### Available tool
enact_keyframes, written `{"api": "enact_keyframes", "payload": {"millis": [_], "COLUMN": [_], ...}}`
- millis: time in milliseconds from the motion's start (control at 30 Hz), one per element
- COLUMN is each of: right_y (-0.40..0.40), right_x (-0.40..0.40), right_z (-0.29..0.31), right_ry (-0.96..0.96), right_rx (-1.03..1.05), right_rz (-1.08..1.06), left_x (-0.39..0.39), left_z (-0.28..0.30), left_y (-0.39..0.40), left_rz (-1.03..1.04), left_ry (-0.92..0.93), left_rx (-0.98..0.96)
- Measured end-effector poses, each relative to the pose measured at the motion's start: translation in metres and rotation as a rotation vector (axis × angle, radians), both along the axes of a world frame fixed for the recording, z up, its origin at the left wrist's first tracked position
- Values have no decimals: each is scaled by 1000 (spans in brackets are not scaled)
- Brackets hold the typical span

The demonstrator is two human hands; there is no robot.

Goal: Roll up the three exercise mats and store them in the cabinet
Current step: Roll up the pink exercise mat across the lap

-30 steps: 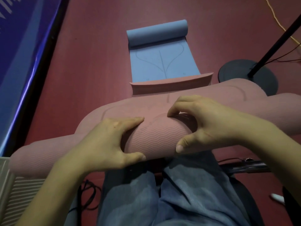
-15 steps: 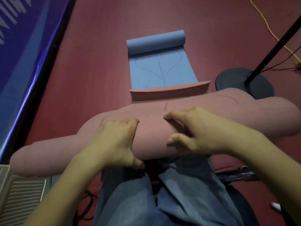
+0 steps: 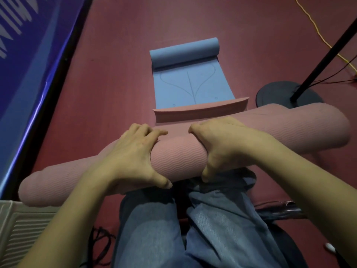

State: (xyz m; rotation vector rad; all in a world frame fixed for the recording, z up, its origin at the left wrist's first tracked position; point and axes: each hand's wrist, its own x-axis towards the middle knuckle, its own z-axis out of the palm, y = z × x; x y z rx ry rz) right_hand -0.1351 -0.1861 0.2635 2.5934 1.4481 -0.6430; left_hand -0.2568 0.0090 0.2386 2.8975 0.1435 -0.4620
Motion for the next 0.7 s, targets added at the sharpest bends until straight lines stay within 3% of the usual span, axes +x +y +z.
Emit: {"api": "enact_keyframes", "payload": {"millis": [300,500,700], "right_y": [18,13,3], "right_x": [23,21,15], "right_z": [10,4,-3], "right_ry": [220,191,127], "right_rx": [-109,-72,122], "right_rz": [-83,-77,-96], "left_x": [-8,-5,12], "left_z": [-6,-7,2], "left_y": [-13,-11,1], "left_rz": [18,-4,-33], "left_ry": [-73,-69,-7], "left_rx": [166,223,201]}}
